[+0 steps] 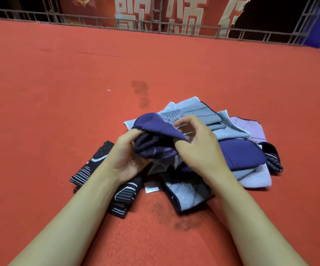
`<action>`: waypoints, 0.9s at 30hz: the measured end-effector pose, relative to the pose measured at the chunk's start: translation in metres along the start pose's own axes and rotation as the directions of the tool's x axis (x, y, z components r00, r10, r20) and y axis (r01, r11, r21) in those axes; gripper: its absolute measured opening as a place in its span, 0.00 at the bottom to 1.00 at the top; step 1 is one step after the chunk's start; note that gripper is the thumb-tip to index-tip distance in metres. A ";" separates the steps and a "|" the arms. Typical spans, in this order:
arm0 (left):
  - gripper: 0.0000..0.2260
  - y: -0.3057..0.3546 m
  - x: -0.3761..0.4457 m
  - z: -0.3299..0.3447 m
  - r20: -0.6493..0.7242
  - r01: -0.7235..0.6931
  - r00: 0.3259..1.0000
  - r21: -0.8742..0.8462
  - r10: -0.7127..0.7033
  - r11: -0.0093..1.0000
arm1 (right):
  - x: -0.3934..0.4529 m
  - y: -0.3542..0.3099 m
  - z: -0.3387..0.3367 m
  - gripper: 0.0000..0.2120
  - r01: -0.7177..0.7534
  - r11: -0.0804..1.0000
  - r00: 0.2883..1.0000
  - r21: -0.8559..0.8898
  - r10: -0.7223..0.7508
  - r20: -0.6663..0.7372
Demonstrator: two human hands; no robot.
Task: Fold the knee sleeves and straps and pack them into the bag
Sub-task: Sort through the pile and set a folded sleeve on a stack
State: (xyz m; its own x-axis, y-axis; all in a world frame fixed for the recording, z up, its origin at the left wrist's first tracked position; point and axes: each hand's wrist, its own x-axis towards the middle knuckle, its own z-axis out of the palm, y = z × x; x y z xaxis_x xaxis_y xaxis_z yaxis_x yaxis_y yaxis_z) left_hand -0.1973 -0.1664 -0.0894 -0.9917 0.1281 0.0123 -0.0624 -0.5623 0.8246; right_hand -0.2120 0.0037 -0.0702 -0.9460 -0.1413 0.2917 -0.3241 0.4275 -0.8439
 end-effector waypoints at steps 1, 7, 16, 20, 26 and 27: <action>0.13 0.001 -0.003 0.003 0.041 0.042 0.998 -0.010 -0.041 0.999 | -0.001 -0.004 0.002 0.12 0.003 0.996 0.995 0.095 -0.013 0.101; 0.19 -0.002 0.001 0.002 -0.085 0.006 0.996 0.312 0.021 0.950 | -0.008 -0.003 0.000 0.21 -0.467 0.568 0.746 0.678 -0.159 0.647; 0.14 -0.002 0.001 -0.005 0.051 0.109 0.991 0.186 -0.120 0.977 | 0.002 0.014 -0.034 0.19 -0.120 0.940 0.845 0.320 -0.073 0.529; 0.10 -0.007 0.002 0.001 -0.107 -0.080 0.978 0.599 0.179 0.797 | 0.005 0.017 -0.025 0.06 0.099 0.994 0.927 -0.051 -0.074 0.369; 0.13 -0.007 -0.013 0.014 0.271 -0.265 0.957 0.685 0.101 0.678 | 0.005 0.029 -0.009 0.13 0.054 0.984 0.989 -0.171 -0.076 -0.125; 0.12 -0.006 -0.010 0.012 0.236 -0.276 0.960 0.710 0.150 0.648 | 0.007 0.029 -0.013 0.15 0.041 0.990 0.993 -0.136 -0.056 -0.105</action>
State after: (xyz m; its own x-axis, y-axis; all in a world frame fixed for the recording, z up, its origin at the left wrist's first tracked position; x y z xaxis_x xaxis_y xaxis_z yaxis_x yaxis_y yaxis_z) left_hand -0.1855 -0.1545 -0.0875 -0.9348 0.2316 0.2693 0.3133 0.1806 0.9323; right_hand -0.2281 0.0270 -0.0865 -0.9207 -0.0704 0.3838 -0.3589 0.5390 -0.7620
